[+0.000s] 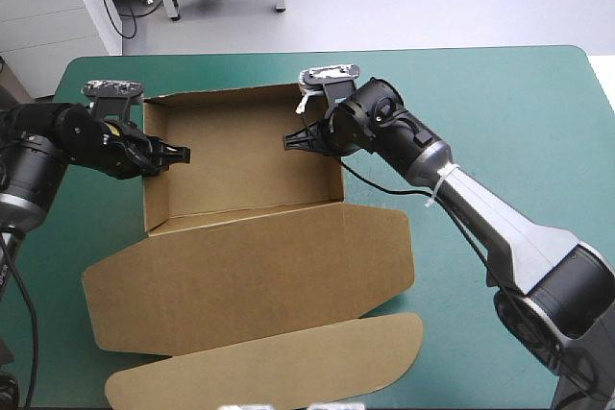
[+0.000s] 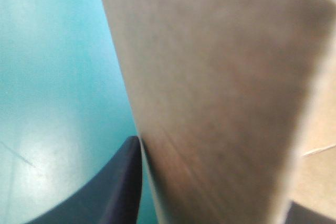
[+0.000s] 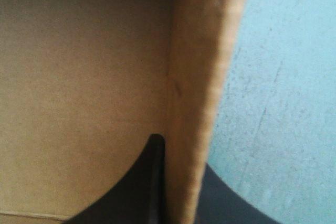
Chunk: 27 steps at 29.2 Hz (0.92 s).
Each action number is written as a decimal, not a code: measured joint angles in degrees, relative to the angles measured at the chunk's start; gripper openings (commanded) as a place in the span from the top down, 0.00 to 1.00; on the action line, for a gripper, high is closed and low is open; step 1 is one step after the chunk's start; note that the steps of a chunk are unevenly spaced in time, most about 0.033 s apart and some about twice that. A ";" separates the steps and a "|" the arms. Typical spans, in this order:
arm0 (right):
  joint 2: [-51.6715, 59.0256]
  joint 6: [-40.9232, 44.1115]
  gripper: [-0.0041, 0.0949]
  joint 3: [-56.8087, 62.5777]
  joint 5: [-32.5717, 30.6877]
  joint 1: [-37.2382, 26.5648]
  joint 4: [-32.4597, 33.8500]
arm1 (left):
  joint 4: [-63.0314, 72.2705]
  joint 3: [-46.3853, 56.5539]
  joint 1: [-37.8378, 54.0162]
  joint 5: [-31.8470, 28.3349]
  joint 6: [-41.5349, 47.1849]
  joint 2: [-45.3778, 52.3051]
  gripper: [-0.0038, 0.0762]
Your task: Fold the box
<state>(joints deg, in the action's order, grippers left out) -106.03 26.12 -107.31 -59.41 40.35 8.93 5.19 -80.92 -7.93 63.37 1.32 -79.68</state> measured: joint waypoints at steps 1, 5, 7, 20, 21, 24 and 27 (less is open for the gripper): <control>0.00 0.07 0.96 0.00 -0.34 -0.50 -0.12 | -1.68 0.00 -1.48 -0.51 1.28 0.00 0.96; 0.12 -0.74 0.96 0.00 -2.82 -1.78 -1.38 | -6.08 0.00 -4.81 -3.13 2.19 -0.20 0.96; 0.31 -0.74 0.96 0.00 -3.14 -2.03 -1.84 | -6.38 0.05 -4.87 -4.43 2.59 -0.43 0.96; 0.40 -0.74 0.96 -0.13 -3.25 -2.17 -1.94 | -6.56 0.05 -4.92 -5.45 2.85 -0.49 0.96; 0.40 -0.74 0.96 -0.13 -3.25 -2.22 -1.94 | -6.56 0.05 -4.92 -5.40 2.89 -0.53 0.96; 0.40 -0.92 0.96 -0.13 -4.01 -2.54 -2.05 | -5.93 0.05 -4.92 -5.25 3.08 -0.76 0.96; 0.40 -1.88 0.96 -0.19 -6.20 -4.12 -2.58 | -3.05 0.05 -4.94 -5.33 3.08 -2.01 0.96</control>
<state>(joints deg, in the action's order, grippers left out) -105.63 24.23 -107.51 -65.61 36.23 6.35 2.14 -80.87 -12.87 58.04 4.40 -81.69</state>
